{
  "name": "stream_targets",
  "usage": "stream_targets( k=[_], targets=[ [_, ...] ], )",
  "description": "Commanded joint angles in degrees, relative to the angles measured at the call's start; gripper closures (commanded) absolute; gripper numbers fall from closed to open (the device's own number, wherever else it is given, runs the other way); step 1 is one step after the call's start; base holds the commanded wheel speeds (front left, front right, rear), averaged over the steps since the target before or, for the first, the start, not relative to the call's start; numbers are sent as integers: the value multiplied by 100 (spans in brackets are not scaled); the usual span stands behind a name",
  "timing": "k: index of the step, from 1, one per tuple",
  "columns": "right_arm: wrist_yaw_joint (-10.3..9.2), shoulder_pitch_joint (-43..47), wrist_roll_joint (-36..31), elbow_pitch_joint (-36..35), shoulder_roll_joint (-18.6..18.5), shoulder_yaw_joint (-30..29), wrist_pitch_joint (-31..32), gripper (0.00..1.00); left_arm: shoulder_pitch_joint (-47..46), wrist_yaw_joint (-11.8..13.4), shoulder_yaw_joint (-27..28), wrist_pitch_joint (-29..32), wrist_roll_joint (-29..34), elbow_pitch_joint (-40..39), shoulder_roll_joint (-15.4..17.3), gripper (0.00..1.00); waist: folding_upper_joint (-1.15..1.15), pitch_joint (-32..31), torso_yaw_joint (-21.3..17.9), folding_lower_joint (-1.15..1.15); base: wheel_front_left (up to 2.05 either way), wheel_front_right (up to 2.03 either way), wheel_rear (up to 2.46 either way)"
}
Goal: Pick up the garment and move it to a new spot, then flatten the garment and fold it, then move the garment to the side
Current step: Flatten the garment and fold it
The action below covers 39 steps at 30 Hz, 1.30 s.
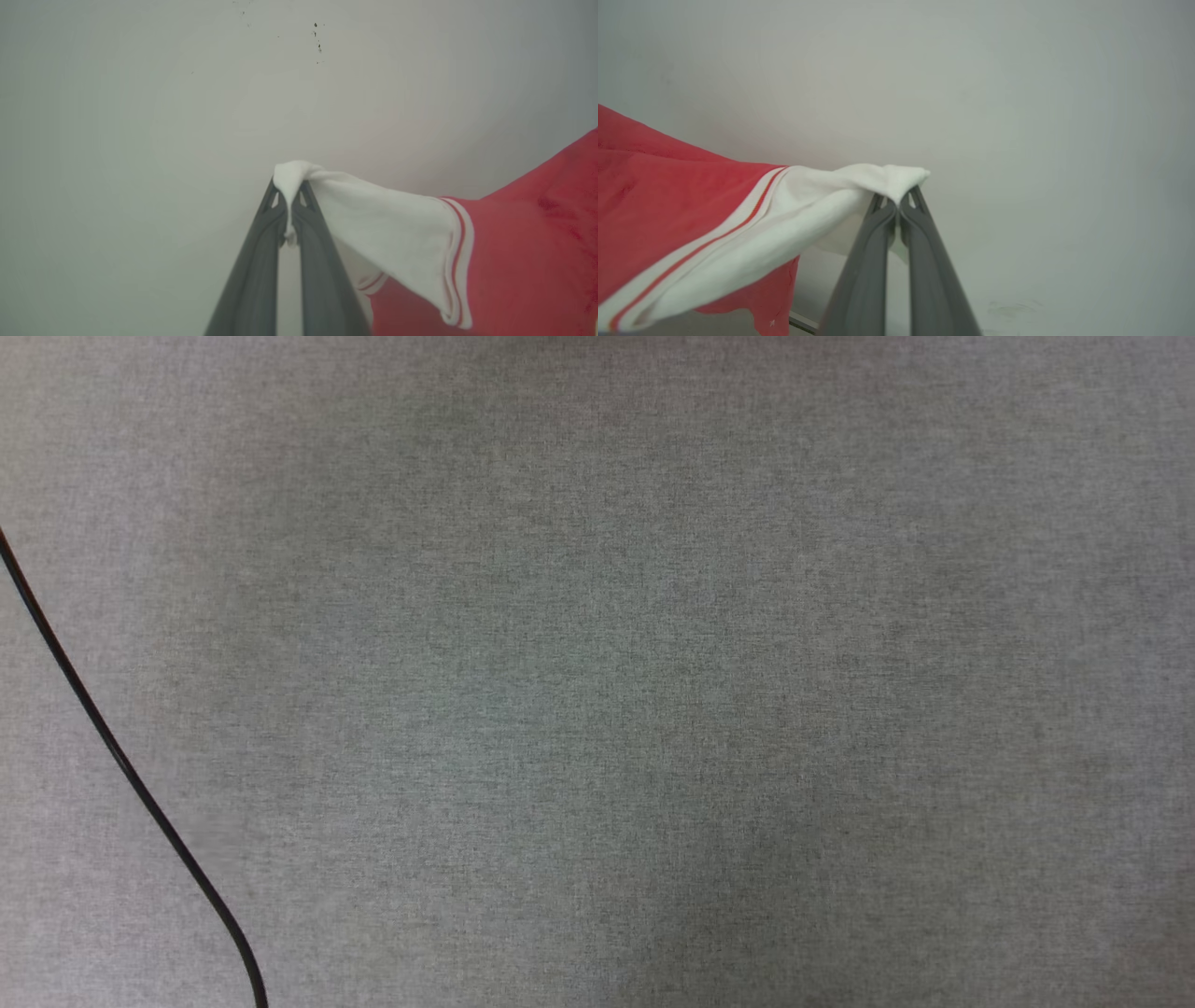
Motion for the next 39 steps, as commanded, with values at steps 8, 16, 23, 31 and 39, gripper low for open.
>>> stream_targets(
  k=[8,16,23,31,39],
  targets=[
    [-4,794,469,724,336,649,-781,100,987,-144,-280,-637,-194,495,-102,100,0,-65,-31,-1,0,0,0],
    [-4,2402,1135,1035,533,1260,-1555,100,2889,-166,-493,-1327,-579,611,-189,100,0,-524,-110,-1,0,0,0],
    [-4,3962,1629,822,281,1776,-2013,100,4820,59,-569,-1733,-870,247,-61,100,0,-1161,-141,-1,0,0,0],
    [-4,5516,1980,289,-240,2177,-2153,100,6918,536,-599,-1718,-1229,-789,436,100,0,-1893,-112,-1,0,0,0],
    [-4,6748,2256,-340,-801,2057,-2014,100,8498,1143,-569,-1558,-1583,-2012,925,100,0,-2293,-71,-1,0,0,0]
  ],
)
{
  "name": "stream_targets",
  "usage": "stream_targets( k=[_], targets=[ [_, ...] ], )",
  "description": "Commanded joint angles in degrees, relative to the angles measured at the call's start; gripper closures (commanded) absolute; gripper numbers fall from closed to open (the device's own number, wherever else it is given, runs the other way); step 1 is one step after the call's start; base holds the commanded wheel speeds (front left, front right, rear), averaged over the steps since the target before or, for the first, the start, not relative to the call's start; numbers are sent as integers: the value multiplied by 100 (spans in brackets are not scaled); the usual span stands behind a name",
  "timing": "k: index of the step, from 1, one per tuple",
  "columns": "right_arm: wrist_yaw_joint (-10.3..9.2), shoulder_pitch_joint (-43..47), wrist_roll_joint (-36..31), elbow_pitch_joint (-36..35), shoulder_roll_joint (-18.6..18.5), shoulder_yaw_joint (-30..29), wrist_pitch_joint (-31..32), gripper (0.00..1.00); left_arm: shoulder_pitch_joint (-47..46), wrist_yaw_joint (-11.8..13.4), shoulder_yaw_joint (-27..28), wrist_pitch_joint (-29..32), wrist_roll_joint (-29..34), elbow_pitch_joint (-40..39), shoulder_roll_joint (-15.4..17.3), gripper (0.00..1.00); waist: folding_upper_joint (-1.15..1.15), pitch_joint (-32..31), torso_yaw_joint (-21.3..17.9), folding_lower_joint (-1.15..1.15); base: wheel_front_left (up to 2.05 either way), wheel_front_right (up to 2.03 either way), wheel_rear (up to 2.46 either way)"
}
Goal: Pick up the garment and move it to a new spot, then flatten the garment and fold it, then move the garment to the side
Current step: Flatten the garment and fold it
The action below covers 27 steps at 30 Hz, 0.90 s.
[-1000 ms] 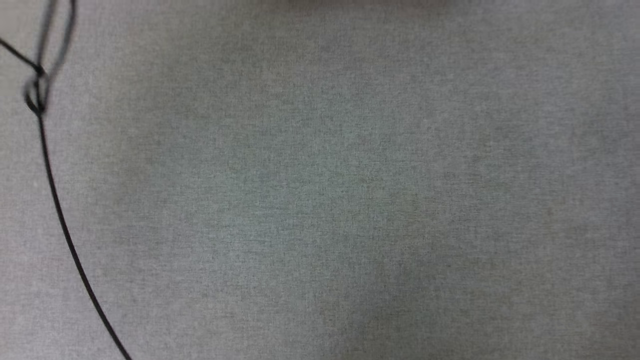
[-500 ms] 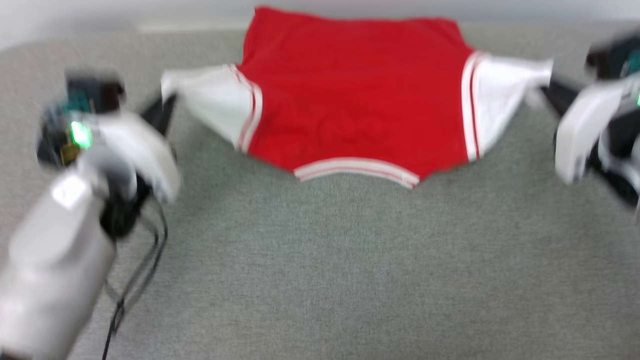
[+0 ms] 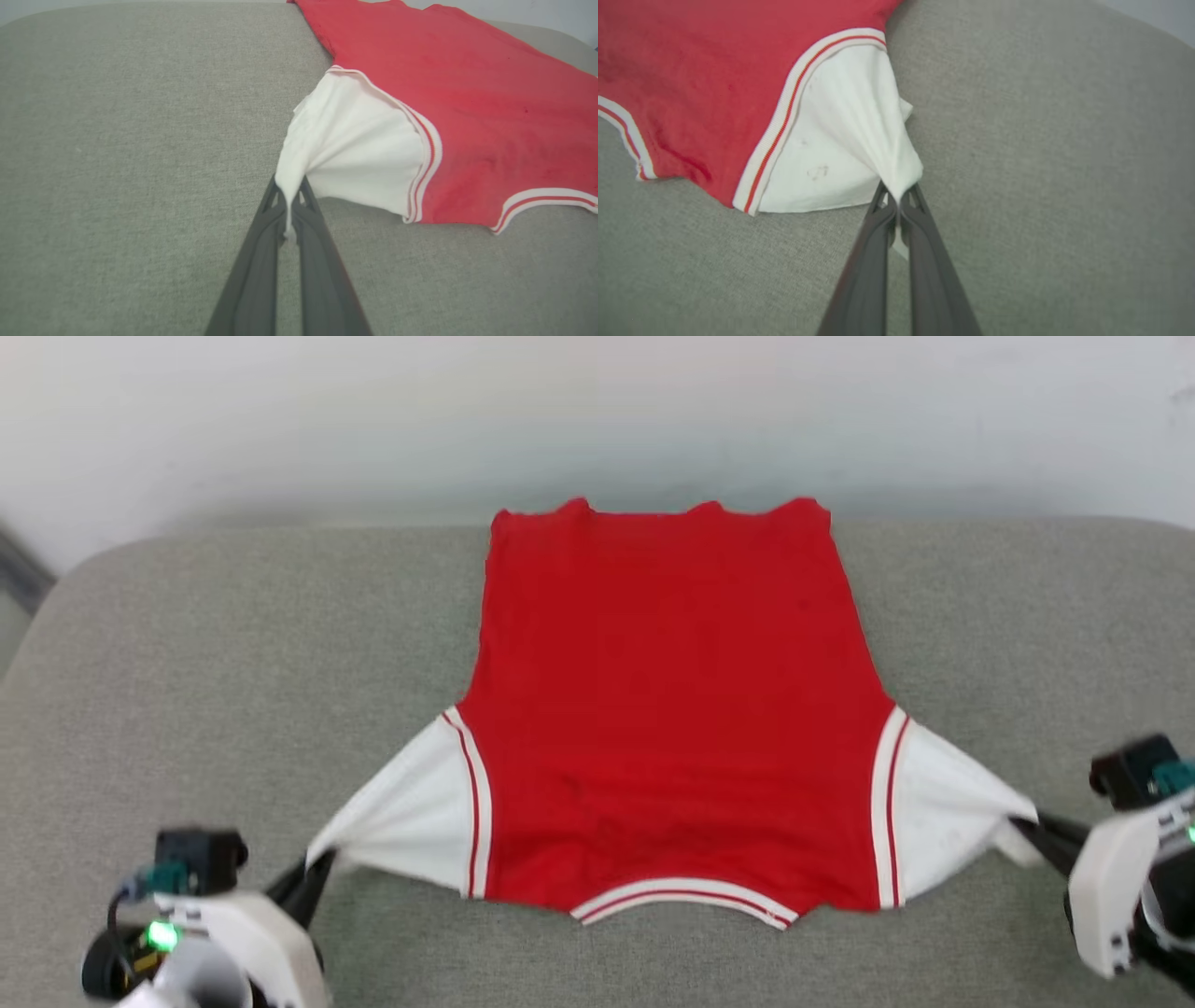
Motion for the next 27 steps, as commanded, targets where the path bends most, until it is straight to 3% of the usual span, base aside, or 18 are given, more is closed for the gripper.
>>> stream_targets(
  k=[1,10,16,19,20,21,27],
  targets=[
    [-4,194,50,-91,-88,-48,44,100,185,89,17,7,-30,-113,75,100,0,-108,25,2,0,0,0],
    [-5,1943,346,-960,-766,-598,664,100,1662,661,-16,-3,-375,-1000,417,100,0,-310,57,2,0,0,0],
    [-6,2851,382,-1355,-976,-1120,1185,100,2131,815,-31,-49,-484,-1232,513,100,0,-272,62,2,0,0,0],
    [-5,2999,246,-1515,-896,-1485,1358,100,2125,847,-56,-78,-461,-1317,438,100,0,-209,86,2,0,0,0],
    [-5,3020,195,-1572,-846,-1611,1419,77,2083,850,-72,-66,-442,-1335,416,100,0,-191,97,2,0,0,0],
    [-5,3008,121,-1650,-814,-1739,1483,0,2033,850,-88,-58,-406,-1354,398,100,0,-171,110,2,0,0,0],
    [-4,2447,-459,-2283,-769,-2757,1821,0,1659,833,-171,-113,-180,-1452,229,100,0,4,257,2,0,0,0]
  ],
)
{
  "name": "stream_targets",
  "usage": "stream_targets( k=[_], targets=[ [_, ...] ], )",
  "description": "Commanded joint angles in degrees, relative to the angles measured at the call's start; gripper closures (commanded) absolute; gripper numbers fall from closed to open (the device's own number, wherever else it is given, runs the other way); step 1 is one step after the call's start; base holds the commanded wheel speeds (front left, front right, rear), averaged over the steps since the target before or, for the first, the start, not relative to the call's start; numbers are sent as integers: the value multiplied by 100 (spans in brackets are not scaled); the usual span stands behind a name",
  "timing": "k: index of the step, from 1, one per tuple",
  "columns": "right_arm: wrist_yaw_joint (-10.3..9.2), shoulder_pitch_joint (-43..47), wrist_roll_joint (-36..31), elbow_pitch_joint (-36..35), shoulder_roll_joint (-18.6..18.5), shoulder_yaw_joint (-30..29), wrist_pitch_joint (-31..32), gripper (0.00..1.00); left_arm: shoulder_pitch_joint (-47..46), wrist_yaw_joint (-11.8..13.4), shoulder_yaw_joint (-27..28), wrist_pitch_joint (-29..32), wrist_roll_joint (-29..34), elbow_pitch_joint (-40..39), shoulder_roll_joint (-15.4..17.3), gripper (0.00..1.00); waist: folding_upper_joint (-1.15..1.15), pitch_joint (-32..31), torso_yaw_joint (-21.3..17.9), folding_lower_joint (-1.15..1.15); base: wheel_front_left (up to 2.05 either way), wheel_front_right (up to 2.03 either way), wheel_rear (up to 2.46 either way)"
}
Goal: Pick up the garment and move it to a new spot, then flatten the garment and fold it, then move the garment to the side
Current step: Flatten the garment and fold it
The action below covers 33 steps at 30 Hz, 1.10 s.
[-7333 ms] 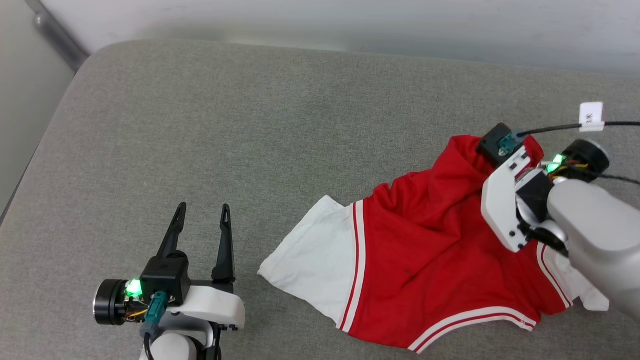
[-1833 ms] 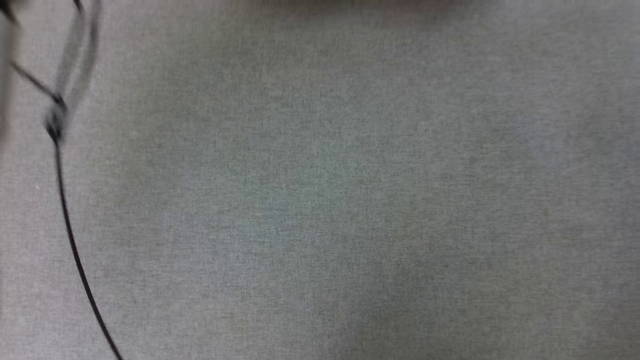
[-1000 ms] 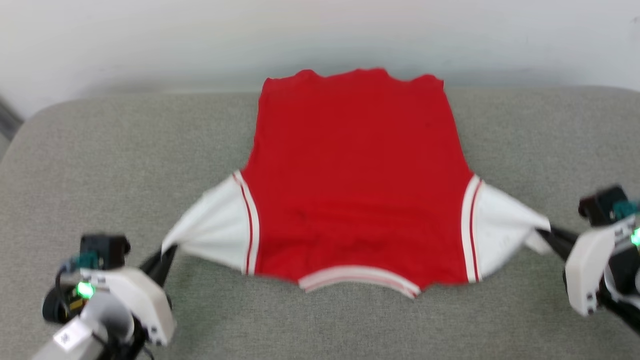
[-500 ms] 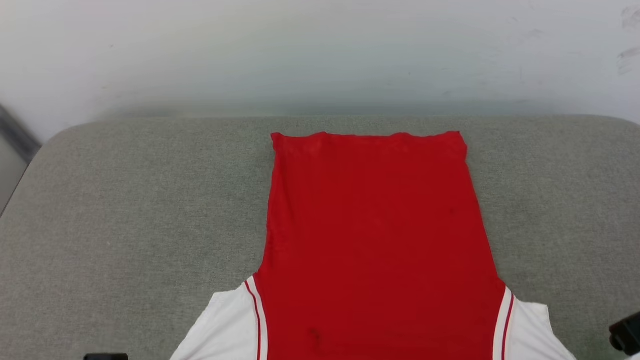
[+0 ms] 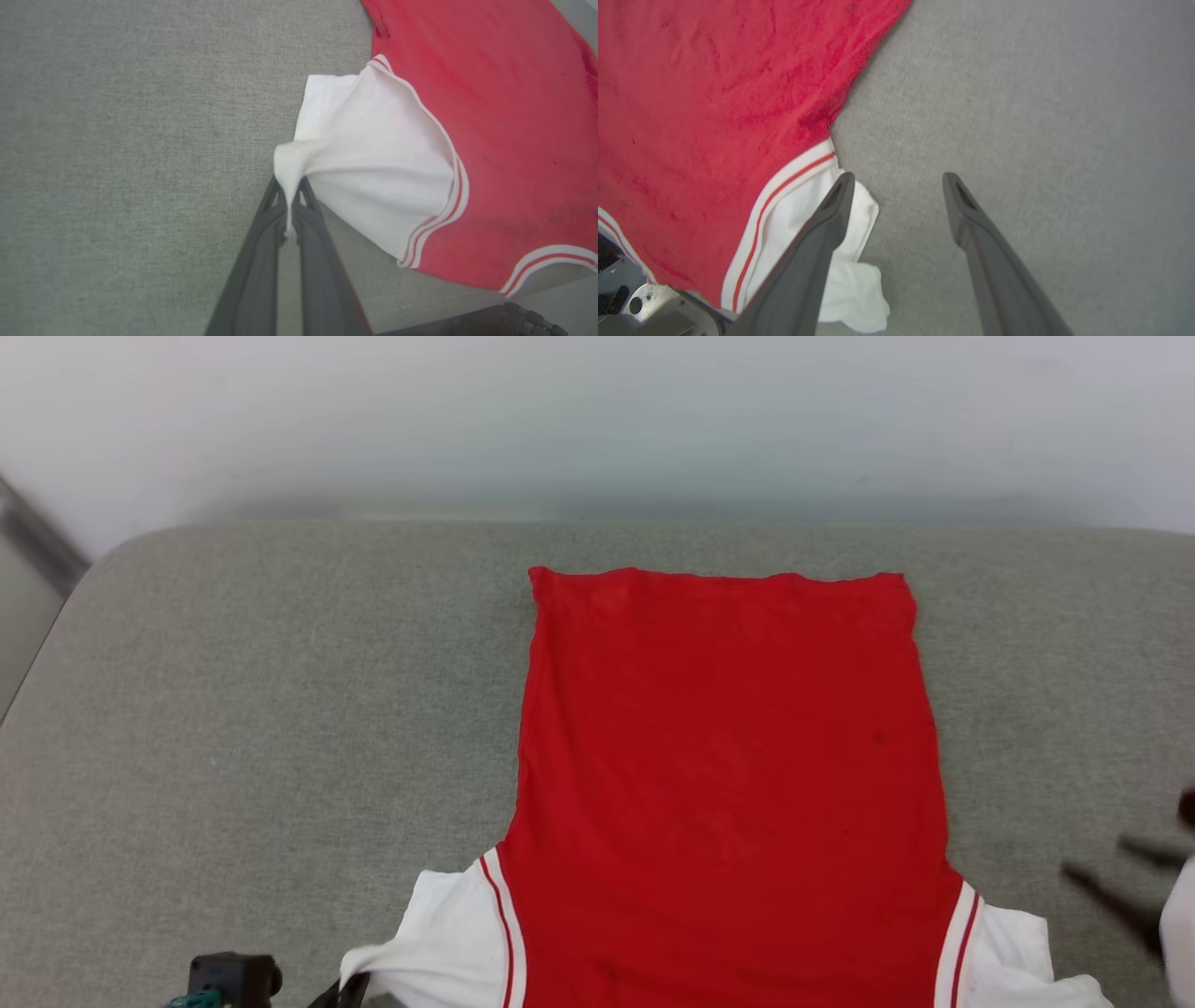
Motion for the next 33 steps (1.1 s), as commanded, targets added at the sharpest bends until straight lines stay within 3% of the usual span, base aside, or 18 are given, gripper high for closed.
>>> stream_targets(
  k=[1,8,15,19,26,33],
  targets=[
    [-4,-271,-124,-149,-10,-235,80,0,-129,20,-9,-61,73,-38,-73,100,0,104,76,0,0,0,0],
    [-4,-1790,-608,-648,142,-999,1232,0,-684,5,-146,-106,440,-152,-298,100,0,652,419,0,0,0,0],
    [-4,-3452,-694,-64,256,-828,3446,0,-1306,-102,-290,-174,802,-222,-606,100,0,1459,917,0,0,0,0],
    [-4,-4308,-894,481,465,-902,4336,0,-1600,-151,-355,-273,950,-225,-797,100,0,1964,1162,0,0,0,0],
    [-4,-5150,-1570,1290,930,-1141,4718,0,-2008,-246,-414,-425,1147,-191,-1068,100,0,2659,1506,0,0,0,0],
    [-3,-4729,-1798,1926,1161,-855,4602,0,-2194,-257,-427,-521,1230,-115,-1181,100,0,2991,1624,0,0,0,0]
  ],
)
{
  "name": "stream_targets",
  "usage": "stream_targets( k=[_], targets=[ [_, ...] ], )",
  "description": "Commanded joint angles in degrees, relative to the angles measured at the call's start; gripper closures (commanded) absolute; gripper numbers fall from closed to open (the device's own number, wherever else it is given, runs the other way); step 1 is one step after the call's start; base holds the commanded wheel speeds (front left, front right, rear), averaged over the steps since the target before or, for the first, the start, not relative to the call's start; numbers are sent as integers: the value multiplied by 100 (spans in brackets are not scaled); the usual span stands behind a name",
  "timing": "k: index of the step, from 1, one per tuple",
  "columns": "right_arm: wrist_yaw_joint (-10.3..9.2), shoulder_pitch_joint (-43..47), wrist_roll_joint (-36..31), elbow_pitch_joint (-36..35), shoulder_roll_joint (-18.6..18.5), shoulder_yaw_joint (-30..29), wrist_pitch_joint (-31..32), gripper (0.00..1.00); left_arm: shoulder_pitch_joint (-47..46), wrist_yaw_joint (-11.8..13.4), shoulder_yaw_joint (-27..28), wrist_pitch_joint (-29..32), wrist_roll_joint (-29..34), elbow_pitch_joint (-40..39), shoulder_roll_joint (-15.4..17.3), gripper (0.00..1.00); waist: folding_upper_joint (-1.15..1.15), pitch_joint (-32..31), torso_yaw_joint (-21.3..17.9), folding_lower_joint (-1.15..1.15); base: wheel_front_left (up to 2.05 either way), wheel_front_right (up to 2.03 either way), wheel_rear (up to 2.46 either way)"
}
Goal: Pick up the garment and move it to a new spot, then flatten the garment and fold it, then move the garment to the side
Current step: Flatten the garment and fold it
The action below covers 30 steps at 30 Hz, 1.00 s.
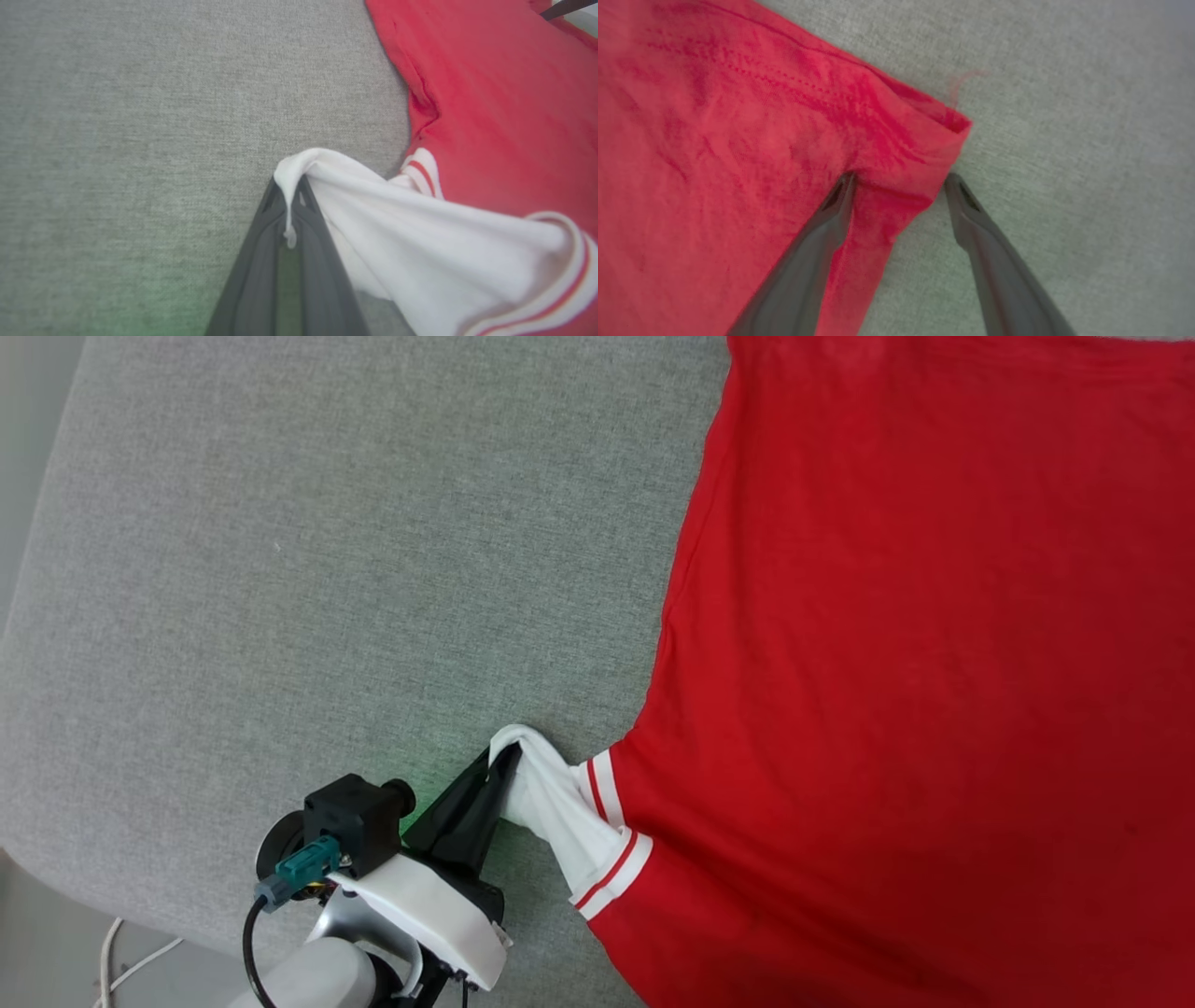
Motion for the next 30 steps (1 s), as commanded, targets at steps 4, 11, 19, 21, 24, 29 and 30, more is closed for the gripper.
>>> stream_targets(
  k=[4,11,19,21,24,29,30],
  targets=[
    [8,674,243,265,260,363,-97,51,-19,27,31,-57,5,117,-18,100,0,52,41,-1,0,0,0],
    [7,278,408,23,25,510,-600,100,162,56,75,-104,-112,207,43,100,0,-372,-164,-1,0,0,0],
    [-1,509,949,-767,-456,1051,-1081,100,635,184,211,-184,-335,267,241,100,0,-1207,-558,-1,0,0,0],
    [-1,606,1034,-931,-585,1147,-1130,100,706,209,228,-186,-366,259,271,100,0,-1313,-617,-1,0,0,0],
    [-1,1219,1471,-1551,-1183,1378,-1340,100,960,306,294,-195,-483,217,386,100,0,-1705,-830,-1,0,0,0],
    [-1,2127,1835,-2056,-1782,1439,-1635,100,1210,385,364,-191,-610,179,494,100,0,-2012,-1037,-1,0,0,0],
    [-1,2396,1928,-2141,-1909,1421,-1725,100,1262,402,371,-182,-627,166,526,100,0,-2071,-1080,-1,0,0,0]
  ],
)
